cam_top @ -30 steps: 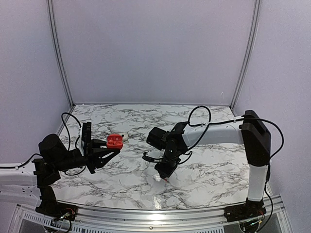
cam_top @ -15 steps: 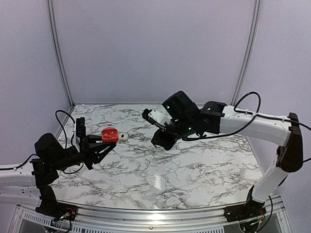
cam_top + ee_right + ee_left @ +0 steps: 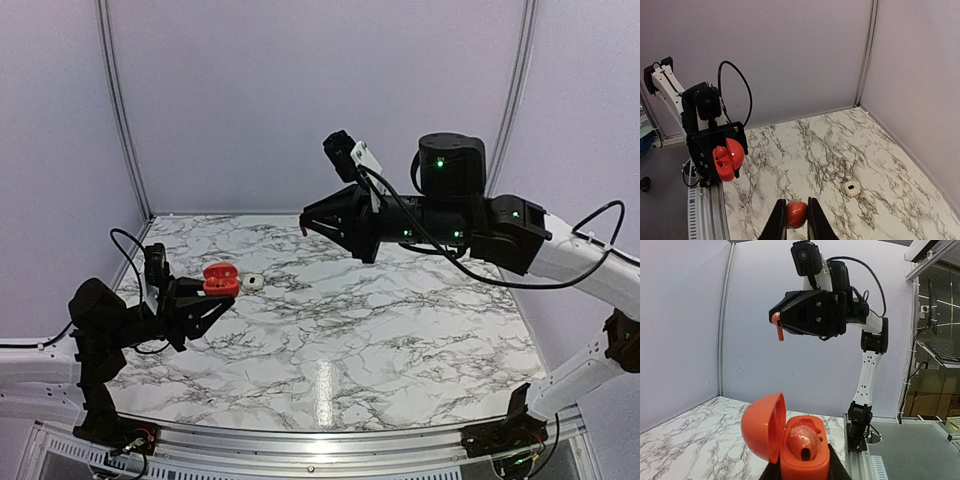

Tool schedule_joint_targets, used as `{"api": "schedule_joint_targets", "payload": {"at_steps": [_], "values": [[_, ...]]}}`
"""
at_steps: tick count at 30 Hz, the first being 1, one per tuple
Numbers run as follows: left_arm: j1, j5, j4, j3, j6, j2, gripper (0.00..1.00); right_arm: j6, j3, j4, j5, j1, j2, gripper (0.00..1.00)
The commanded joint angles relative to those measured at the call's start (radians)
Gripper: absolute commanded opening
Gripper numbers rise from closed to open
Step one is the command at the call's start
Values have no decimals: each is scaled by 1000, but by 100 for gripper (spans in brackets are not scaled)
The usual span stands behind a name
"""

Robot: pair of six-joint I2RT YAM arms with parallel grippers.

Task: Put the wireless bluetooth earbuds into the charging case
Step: Insert the right earbud into the right side groove of the charging case.

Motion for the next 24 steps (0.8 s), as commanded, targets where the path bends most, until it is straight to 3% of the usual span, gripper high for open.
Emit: {"api": "schedule_joint_targets", "payload": {"at_steps": [1, 13, 24], "values": [[4, 115, 102, 16, 5, 13, 0, -51, 1, 97, -62, 73, -11, 7], [4, 198, 102, 45, 50, 26, 0, -112, 27, 154, -23, 247, 39, 7], [1, 214, 101, 64, 34, 46, 0, -125, 13, 221, -12, 271, 93, 7]]}}
